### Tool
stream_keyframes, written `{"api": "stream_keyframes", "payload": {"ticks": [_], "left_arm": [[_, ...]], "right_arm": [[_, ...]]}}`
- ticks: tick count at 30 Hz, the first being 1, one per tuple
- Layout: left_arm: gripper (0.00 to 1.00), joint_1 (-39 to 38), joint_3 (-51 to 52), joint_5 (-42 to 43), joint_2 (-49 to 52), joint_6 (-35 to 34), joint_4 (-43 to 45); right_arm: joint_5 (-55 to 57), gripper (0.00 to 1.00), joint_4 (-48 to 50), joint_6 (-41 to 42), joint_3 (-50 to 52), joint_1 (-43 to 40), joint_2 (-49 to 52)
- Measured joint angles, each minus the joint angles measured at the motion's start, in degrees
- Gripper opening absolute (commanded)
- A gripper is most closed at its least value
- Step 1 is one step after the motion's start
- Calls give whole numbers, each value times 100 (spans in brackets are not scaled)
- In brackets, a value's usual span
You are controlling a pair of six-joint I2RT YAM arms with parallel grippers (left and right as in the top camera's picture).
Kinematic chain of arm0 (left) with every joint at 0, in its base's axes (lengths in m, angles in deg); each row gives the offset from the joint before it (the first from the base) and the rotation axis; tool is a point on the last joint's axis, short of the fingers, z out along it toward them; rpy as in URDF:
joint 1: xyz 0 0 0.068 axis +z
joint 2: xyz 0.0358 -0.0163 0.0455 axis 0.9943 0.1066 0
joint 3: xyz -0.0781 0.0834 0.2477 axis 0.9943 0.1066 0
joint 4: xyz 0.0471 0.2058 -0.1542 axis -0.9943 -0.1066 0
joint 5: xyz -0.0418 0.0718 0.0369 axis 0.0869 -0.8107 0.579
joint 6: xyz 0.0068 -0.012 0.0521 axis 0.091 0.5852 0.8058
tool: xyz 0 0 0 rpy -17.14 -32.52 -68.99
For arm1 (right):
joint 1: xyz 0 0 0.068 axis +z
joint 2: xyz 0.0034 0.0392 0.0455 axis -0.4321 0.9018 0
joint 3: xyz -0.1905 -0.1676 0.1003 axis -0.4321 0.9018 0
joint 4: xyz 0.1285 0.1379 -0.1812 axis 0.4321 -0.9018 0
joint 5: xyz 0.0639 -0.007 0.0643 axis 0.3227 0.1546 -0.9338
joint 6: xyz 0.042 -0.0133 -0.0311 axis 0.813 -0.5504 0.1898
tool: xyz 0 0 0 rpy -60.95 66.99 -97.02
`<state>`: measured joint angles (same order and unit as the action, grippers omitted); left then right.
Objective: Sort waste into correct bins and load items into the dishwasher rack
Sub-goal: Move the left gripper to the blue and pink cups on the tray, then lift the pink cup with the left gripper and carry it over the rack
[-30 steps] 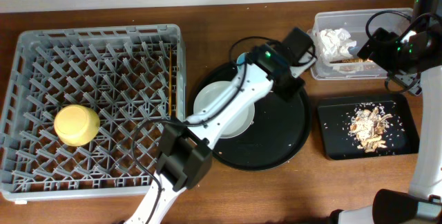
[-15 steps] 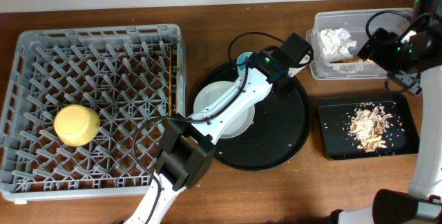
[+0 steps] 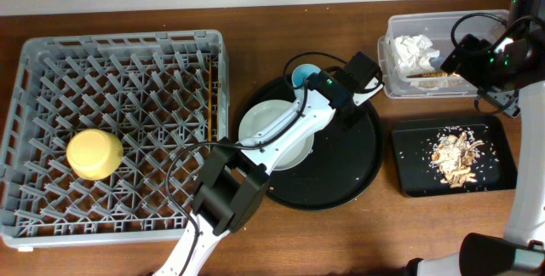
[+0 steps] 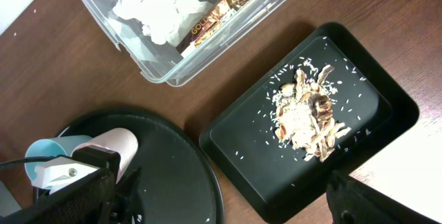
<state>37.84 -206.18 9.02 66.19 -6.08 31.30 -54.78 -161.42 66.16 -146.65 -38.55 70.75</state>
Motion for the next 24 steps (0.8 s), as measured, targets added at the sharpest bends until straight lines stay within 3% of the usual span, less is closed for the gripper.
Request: {"api": "stream_keyframes", "payload": {"ticks": [4,14,21,24], "left_arm": [[1,0,0,2,0,-24,0],[1,15,-109,138,-160,-605,-201],[1,120,-177,415,-1683,-1110,-225],[1,564,-286,479,-2568,-1576,-444]], "right_arm": [[0,99,0,4,0,0,0],[0,99,2,4,0,0,0],[-2,99,0,-2,0,0,0],[0,99,2,0,0,0,0]]}}
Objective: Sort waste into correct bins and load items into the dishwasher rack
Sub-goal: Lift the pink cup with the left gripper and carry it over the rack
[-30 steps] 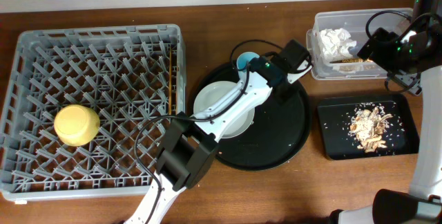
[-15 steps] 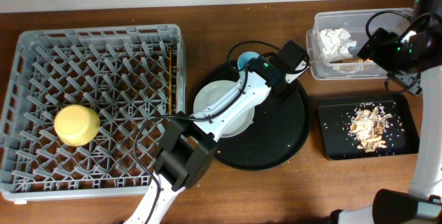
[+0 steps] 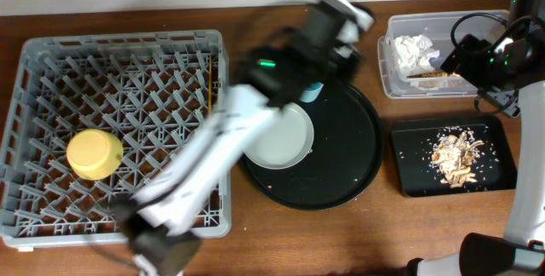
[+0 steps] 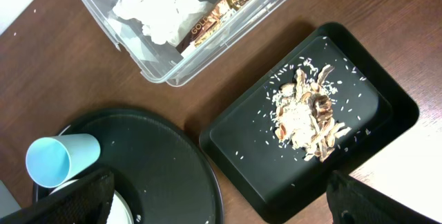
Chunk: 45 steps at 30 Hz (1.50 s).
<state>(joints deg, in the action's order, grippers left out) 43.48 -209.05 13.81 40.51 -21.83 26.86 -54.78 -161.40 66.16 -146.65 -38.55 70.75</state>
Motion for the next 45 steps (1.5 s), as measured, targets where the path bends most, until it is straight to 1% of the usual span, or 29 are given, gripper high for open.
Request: {"api": "stream_keyframes", "payload": {"ticks": [3,5,6,9,11,12,14,15,17,19,20,22,25,30,33,36,40,43,45], "left_arm": [[1,824,-92,55,-579,-579,-476],[1,1519,-98,175,-741,-935,-870],[1,2017,-101,387,-745,-1099,-1091],[1,3211,-22,1362,-551,-1342,-1554],[1,3727,96,2120,-376,-1381,-1663],[1,3998,168,2645,-251,-1351,-1661],[1,4369,278,3473,24,-1255,-1646],[1,4472,308,3722,140,-1209,-1644],[1,4732,372,4474,533,-1097,-1635],[1,4839,385,4903,826,-1049,-1615],[1,4903,398,5276,1080,-1005,-1567],[1,4957,409,5608,1351,-962,-1462],[1,4988,413,5914,1711,-855,-1445],[1,4988,413,6111,2105,-791,-1447],[1,5010,413,6194,2144,-776,-1449],[1,5058,413,6153,2144,-772,-1517],[1,5235,413,5556,2153,-745,-1926],[5,5379,391,5466,2151,-686,-2006],[12,5447,391,5447,2151,-673,-2055]], "right_arm": [[0,98,-2,4,0,0,0],[0,99,-2,2,0,0,0],[0,99,-4,-2,0,0,0],[-2,99,-2,2,0,0,0],[-4,99,-2,4,0,0,0],[0,99,-2,2,0,0,0],[0,99,0,2,0,0,0],[0,99,-2,4,0,0,0],[0,99,-2,4,0,0,0],[0,99,-2,2,0,0,0],[0,99,-2,0,0,0,0],[0,99,0,0,0,0,0],[0,99,0,2,0,0,0],[0,99,-2,0,0,0,0],[0,99,-2,2,0,0,0],[0,99,-2,0,0,0,0],[0,99,-4,2,0,0,0],[0,99,-2,0,0,0,0],[0,99,-2,2,0,0,0]]}}
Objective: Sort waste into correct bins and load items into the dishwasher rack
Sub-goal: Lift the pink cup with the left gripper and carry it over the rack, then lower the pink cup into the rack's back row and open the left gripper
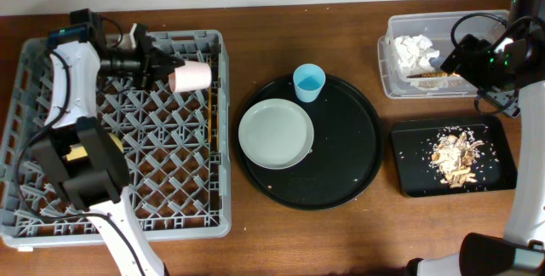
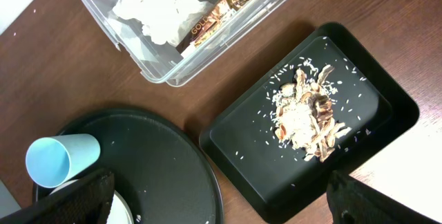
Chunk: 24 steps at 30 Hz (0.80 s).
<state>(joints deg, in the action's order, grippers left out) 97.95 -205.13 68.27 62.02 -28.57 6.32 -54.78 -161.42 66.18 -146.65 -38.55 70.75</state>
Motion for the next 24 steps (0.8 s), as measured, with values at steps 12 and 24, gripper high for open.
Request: {"api": "stream_keyframes", "payload": {"ticks": [12,24], "left_arm": [[31,79,-94,-1014,-44,269,-238],[43,243,-103,-2138,-144,332,-330]], "right_arm": [[0,99,0,2,0,0,0],[0,99,2,-2,0,0,0]]}}
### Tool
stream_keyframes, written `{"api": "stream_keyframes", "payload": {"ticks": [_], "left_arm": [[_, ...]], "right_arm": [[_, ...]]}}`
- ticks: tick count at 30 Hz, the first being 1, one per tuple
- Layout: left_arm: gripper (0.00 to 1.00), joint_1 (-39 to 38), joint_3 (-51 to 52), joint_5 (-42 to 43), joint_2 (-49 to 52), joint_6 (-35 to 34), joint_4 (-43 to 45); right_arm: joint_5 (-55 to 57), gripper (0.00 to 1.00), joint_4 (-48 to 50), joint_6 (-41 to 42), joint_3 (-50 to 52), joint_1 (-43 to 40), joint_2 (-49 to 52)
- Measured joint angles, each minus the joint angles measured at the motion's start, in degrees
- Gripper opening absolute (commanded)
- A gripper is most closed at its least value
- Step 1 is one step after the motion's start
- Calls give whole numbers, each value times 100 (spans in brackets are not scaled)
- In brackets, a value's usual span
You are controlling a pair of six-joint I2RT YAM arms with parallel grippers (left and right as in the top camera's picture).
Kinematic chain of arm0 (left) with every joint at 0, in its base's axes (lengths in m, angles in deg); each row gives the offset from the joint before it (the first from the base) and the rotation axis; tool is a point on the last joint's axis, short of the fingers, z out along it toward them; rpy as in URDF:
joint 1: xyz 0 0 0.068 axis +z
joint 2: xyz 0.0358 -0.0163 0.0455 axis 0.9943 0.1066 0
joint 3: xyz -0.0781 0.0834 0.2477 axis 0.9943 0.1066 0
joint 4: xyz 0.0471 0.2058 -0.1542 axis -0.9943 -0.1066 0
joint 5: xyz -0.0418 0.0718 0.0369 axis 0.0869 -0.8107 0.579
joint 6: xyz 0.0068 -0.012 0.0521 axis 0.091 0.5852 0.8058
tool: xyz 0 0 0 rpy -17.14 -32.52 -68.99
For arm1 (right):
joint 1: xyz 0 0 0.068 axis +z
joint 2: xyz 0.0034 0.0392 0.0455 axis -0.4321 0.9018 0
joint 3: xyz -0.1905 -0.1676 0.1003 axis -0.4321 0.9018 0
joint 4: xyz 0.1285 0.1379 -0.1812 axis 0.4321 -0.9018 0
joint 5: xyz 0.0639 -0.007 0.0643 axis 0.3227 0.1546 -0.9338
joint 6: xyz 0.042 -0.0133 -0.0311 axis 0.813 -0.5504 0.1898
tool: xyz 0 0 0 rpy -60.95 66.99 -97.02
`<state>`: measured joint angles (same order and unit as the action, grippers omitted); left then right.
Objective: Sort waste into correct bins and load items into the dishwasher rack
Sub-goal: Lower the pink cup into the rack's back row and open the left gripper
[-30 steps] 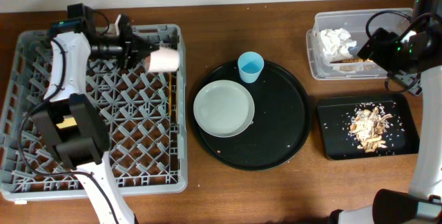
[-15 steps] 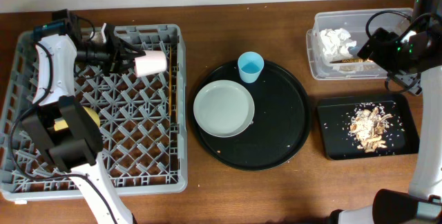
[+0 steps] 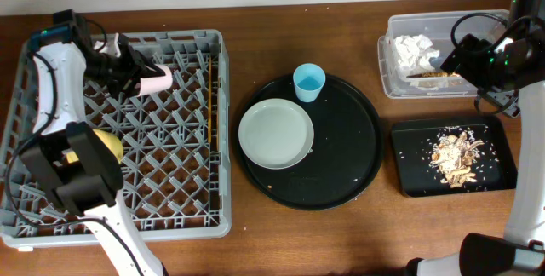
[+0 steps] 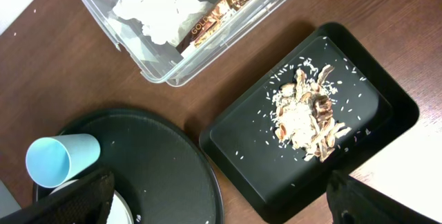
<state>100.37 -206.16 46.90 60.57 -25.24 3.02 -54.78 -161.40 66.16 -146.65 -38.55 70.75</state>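
Note:
A pink cup [image 3: 157, 82] lies on its side at the far edge of the grey dishwasher rack [image 3: 51, 216], with my left gripper [image 3: 140, 80] shut on its base end. My left arm partly covers a yellow bowl [image 3: 102, 142] in the rack. On the round black tray [image 3: 358, 157] rest a pale green plate [image 3: 275, 135] and a blue cup [image 3: 309, 82] [image 4: 55, 160]. My right gripper [image 4: 224, 207] hovers open between the tray and the bins, holding nothing.
A clear bin [image 3: 387, 76] [image 4: 155, 72] at the far right holds a white tissue and a gold wrapper. In front of it, a black rectangular tray [image 3: 409, 169] [image 4: 242, 148] carries food scraps. A thin yellow stick [image 3: 209, 97] lies along the rack's right side.
My left gripper and the pink cup have shifted left and lower onto the rack's far rows. The right arm, plate and blue cup are unchanged.
My left gripper was at the pink cup beside the blue cup on the round tray. Then the arm was swinging left and the pink cup was gone from the tray. Later it held the cup over the rack's far edge, now lower on the rack.

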Motion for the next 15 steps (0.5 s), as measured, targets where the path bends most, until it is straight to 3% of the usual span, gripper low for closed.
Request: {"api": "stream_keyframes", "payload": {"ticks": [1,3,5,7,13,15], "left_arm": [[43,9,0,-22,-11,-2,-37],[29,26,0,-4,-11,0,-63],[8,39,-2,149,-15,50,-83],[0,46,-7,262,-28,96,-94],[0,212,-184,442,22,151,-393],[7,229,-317,487,72,168,-636]], "right_arm": [[0,99,-2,0,0,0,0],[0,98,-2,0,0,0,0],[0,99,-4,2,0,0,0],[-2,99,-2,2,0,0,0],[0,99,0,0,0,0,0],[0,99,0,0,0,0,0]]}}
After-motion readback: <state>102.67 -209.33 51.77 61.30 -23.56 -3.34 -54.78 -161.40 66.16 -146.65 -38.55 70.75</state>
